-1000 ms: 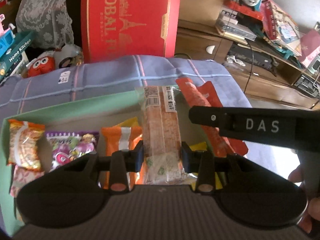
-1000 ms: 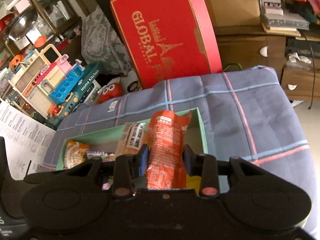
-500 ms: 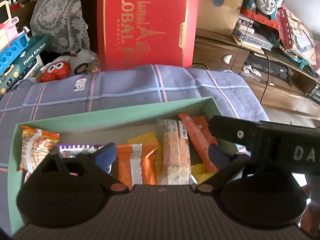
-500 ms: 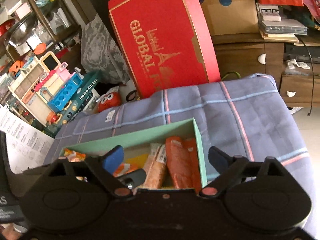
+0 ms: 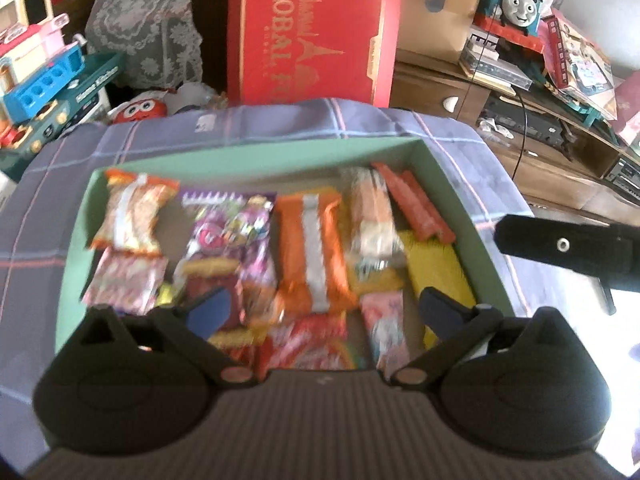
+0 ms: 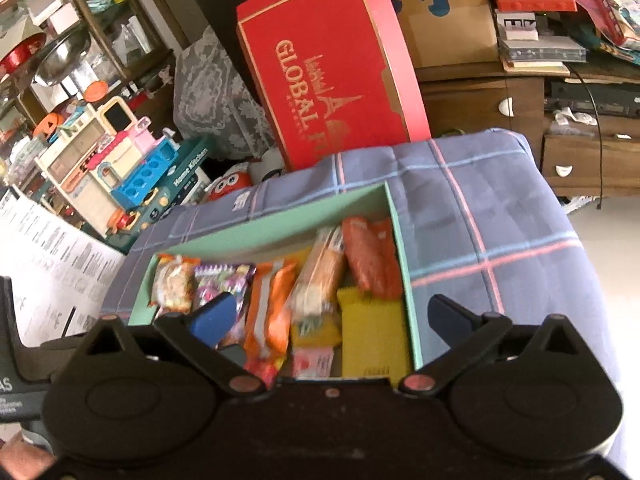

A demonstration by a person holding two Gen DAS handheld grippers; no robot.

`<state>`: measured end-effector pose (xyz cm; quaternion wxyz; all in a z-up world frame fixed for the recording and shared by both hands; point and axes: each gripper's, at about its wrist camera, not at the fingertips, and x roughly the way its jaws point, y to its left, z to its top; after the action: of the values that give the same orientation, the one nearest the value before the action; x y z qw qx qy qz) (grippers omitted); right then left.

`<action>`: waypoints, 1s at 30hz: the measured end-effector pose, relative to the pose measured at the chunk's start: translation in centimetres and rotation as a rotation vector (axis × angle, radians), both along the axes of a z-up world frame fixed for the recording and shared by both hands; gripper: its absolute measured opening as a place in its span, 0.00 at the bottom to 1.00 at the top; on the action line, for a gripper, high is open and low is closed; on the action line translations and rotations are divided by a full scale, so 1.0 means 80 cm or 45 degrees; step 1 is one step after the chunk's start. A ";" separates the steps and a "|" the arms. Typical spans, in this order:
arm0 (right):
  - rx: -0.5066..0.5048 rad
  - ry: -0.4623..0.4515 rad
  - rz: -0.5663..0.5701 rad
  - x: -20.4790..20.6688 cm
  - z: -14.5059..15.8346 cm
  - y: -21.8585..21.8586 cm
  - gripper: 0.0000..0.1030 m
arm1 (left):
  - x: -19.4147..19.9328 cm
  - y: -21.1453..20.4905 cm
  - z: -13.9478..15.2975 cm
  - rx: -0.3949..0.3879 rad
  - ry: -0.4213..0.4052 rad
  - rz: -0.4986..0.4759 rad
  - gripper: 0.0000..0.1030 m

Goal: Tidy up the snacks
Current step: 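Move both tools toward the pink candy and small red packet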

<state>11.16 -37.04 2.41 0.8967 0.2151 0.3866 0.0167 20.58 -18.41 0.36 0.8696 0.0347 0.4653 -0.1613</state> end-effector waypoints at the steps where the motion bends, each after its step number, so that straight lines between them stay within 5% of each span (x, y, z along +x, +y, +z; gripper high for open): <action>1: -0.002 -0.002 0.003 -0.010 0.001 0.004 1.00 | -0.010 0.007 0.001 -0.007 -0.001 0.003 1.00; 13: 0.005 0.005 0.003 -0.103 -0.003 0.029 1.00 | -0.109 0.049 -0.015 -0.044 0.022 -0.024 1.00; 30: 0.053 0.142 -0.097 -0.145 -0.082 0.032 1.00 | -0.117 0.069 -0.079 0.002 0.111 0.074 1.00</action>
<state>-0.48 -34.48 -4.15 0.8690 0.2491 0.4270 -0.0215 11.26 -12.86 -5.99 0.8528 0.0147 0.5038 -0.1369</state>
